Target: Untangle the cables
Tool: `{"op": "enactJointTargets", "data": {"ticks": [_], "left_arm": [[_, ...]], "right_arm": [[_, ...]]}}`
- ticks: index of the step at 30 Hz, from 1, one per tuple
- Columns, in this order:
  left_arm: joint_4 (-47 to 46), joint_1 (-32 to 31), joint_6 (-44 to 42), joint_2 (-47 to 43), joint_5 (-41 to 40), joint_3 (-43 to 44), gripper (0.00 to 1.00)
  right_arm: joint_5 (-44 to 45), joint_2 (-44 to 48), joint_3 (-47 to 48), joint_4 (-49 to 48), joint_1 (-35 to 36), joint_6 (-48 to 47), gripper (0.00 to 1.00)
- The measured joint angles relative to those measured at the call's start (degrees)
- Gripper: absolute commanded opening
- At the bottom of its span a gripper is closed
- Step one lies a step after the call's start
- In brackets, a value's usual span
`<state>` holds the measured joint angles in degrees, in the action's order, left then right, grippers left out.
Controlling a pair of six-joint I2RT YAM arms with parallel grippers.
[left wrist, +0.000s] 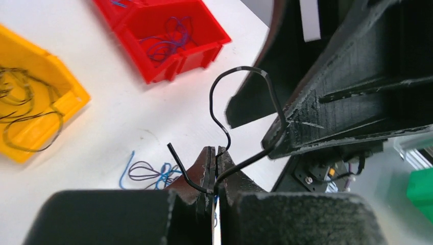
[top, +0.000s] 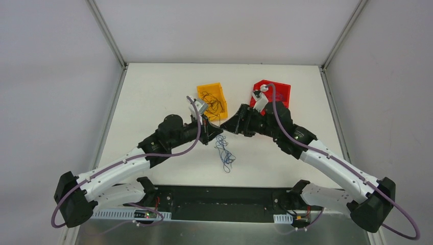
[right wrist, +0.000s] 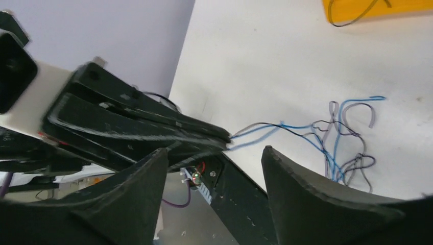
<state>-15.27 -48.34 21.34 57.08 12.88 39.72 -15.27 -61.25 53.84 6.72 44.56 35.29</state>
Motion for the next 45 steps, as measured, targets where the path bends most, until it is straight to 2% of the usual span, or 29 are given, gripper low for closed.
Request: {"op": "enactJointTargets", "data": {"ticks": [1,5,11,16,26,37,45], "left_arm": [[1.07,0.0,0.48,-1.57,-1.95,-0.35,0.0],[5.44,0.02,2.27,-7.02,-8.7,-0.37,0.0],[10.14,0.02,4.07,-10.32,-11.41,-0.37,0.0],[11.96,0.02,4.9,-10.12,-8.7,-0.31,0.0],[12.24,0.02,5.84,-6.45,-1.73,3.02,0.0],[12.13,0.0,8.55,-4.02,2.16,4.98,0.0],[11.3,0.02,11.5,-1.9,4.74,7.72,0.0]], "right_arm": [[0.9,1.09,-1.27,-0.07,0.0,-0.59,0.78],[4.24,5.86,-7.78,0.11,-0.44,-3.74,0.78],[3.96,7.28,-13.86,-0.07,-1.97,-11.02,0.75],[-0.63,7.41,-17.73,-4.11,-1.81,-17.44,0.73],[-3.78,9.77,-20.79,-12.41,-0.02,-24.92,0.69],[-3.58,18.03,-24.3,-12.96,2.08,-27.08,0.66],[-3.48,16.06,-24.39,-13.44,4.09,-29.33,0.66]]}}
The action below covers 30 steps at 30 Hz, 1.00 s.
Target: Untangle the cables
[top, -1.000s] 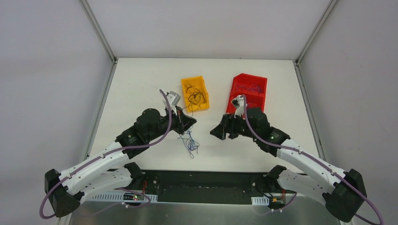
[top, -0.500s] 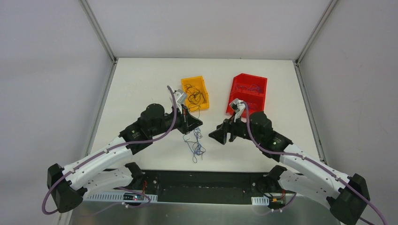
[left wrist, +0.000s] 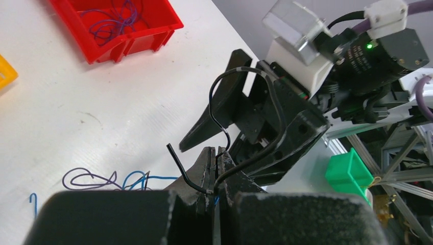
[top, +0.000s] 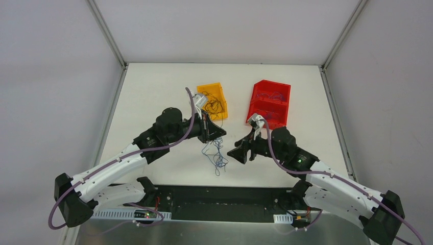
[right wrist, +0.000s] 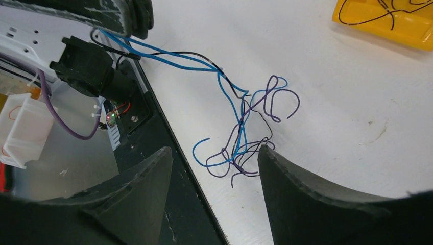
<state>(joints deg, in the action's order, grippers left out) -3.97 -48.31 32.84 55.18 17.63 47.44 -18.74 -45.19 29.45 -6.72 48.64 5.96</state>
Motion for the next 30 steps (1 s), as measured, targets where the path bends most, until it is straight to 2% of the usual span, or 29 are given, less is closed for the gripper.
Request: {"op": "enactJointTargets", "data": {"ticks": [6,10,16,21,23,24,25,28,30], "left_arm": [[-1.14,-0.02,2.58,1.4,2.03,0.2,0.0],[-1.36,-0.02,3.89,1.4,3.23,0.22,0.0],[-1.31,0.0,4.44,1.38,4.46,0.33,0.0],[-1.31,-0.02,5.11,1.38,4.96,0.7,0.0],[-1.31,0.0,5.2,1.38,4.96,0.85,0.0],[-1.31,0.0,5.22,1.38,4.96,0.87,0.0],[-1.29,0.0,5.22,1.38,4.96,0.87,0.0],[-1.25,0.0,5.18,1.38,4.9,0.96,0.0],[-0.85,0.0,5.11,1.36,4.85,1.14,0.0]], "right_arm": [[0.55,-3.93,0.22,-1.42,1.68,-2.62,0.67],[2.16,-4.35,0.22,-4.94,2.14,-3.74,0.62],[3.32,-4.11,0.22,-10.47,3.19,-6.91,0.61],[3.21,-5.18,1.9,-11.17,4.66,-8.98,0.57],[3.04,-6.01,3.17,-11.19,5.18,-9.51,0.5],[2.95,-6.47,3.87,-11.17,5.53,-9.7,0.42],[2.89,-6.82,4.42,-11.15,5.81,-9.88,0.29],[2.8,-7.48,5.73,-11.19,6.78,-10.25,0.02],[2.99,-7.5,5.9,-11.13,7.08,-10.1,0.0]]}}
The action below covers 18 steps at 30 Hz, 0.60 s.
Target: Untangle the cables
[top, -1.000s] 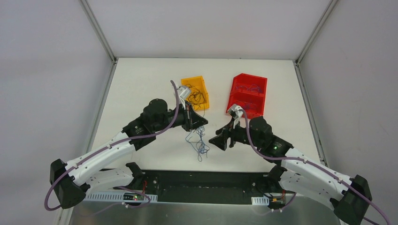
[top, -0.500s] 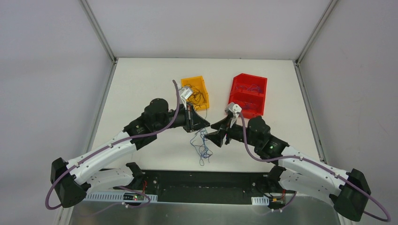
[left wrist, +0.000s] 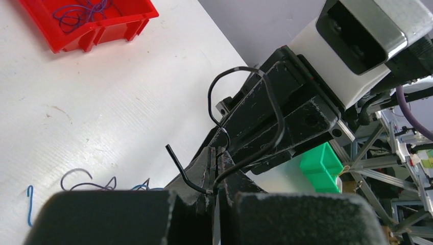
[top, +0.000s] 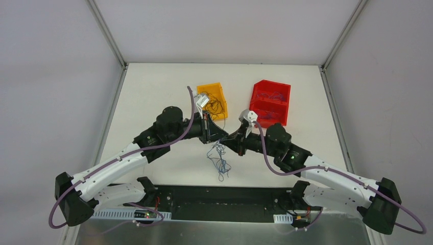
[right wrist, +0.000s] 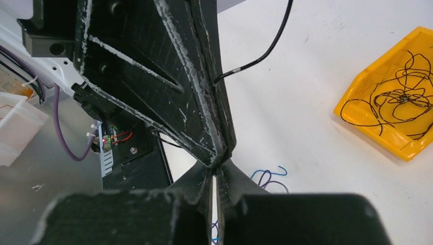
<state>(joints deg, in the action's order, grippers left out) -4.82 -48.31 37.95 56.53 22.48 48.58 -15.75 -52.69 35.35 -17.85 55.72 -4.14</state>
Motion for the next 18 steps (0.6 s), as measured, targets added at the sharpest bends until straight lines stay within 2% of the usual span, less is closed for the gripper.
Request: {"op": "enactJointTargets", "data": {"ticks": [4,7,12,18], "left_arm": [[1.73,-0.02,-1.11,-0.09,-2.05,0.87,0.0],[4.92,-0.02,-3.39,-0.09,-7.96,2.29,0.0],[11.67,0.09,-8.37,-0.02,-26.1,4.61,0.0],[16.87,3.23,-12.37,0.07,-53.46,6.08,0.0]], "right_arm": [[1.01,0.07,-0.15,0.02,0.04,1.05,0.0],[2.47,1.31,-1.81,0.0,0.09,2.89,0.0],[5.22,3.41,-6.49,0.9,0.09,7.32,0.0],[13.68,8.31,-11.41,7.3,0.09,13.4,0.0]]}}
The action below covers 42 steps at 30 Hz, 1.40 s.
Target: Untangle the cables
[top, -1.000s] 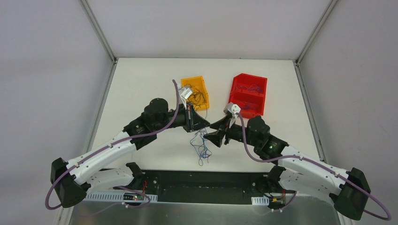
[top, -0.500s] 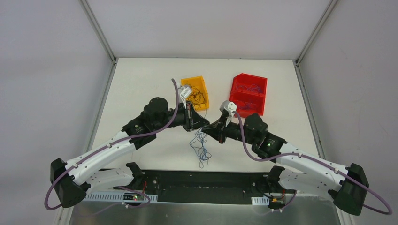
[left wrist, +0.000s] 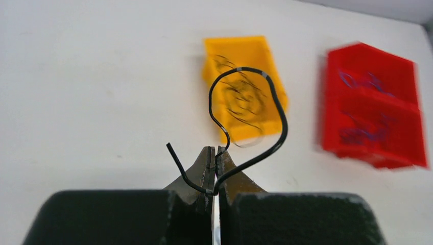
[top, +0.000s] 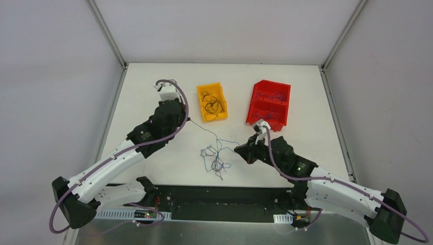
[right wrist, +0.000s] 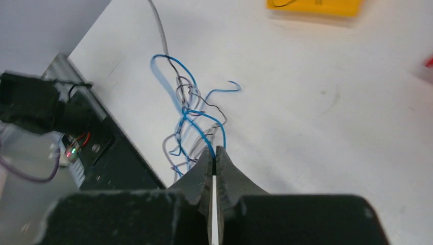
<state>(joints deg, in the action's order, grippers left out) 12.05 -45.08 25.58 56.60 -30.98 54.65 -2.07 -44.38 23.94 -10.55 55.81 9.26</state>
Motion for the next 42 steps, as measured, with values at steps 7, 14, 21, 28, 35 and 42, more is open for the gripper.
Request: {"op": "enactJointTargets", "data": {"ticks": [7,14,21,28,35,42], "left_arm": [[3.65,7.85,-2.23,-1.03,-19.45,0.39,0.0],[3.89,9.55,-2.16,-4.39,-32.13,0.39,0.0],[4.07,9.55,-0.04,-9.9,-40.37,-1.6,0.0],[4.28,9.57,2.43,-15.19,-45.97,-3.96,0.0],[4.52,9.57,3.96,-17.14,-42.51,-5.9,0.0],[4.59,9.57,6.75,-17.73,-22.03,-9.03,0.0]], "right_arm": [[28.5,12.11,-1.14,16.79,0.07,11.15,0.0],[51.34,14.99,0.04,35.01,-1.07,25.9,0.0],[61.81,16.31,3.41,46.38,-1.95,37.57,0.0],[64.17,27.23,3.15,48.92,-1.95,39.06,0.0],[60.7,32.41,0.76,45.2,-1.95,34.58,0.0],[50.84,30.01,-3.02,35.5,-1.99,27.63,0.04]]}}
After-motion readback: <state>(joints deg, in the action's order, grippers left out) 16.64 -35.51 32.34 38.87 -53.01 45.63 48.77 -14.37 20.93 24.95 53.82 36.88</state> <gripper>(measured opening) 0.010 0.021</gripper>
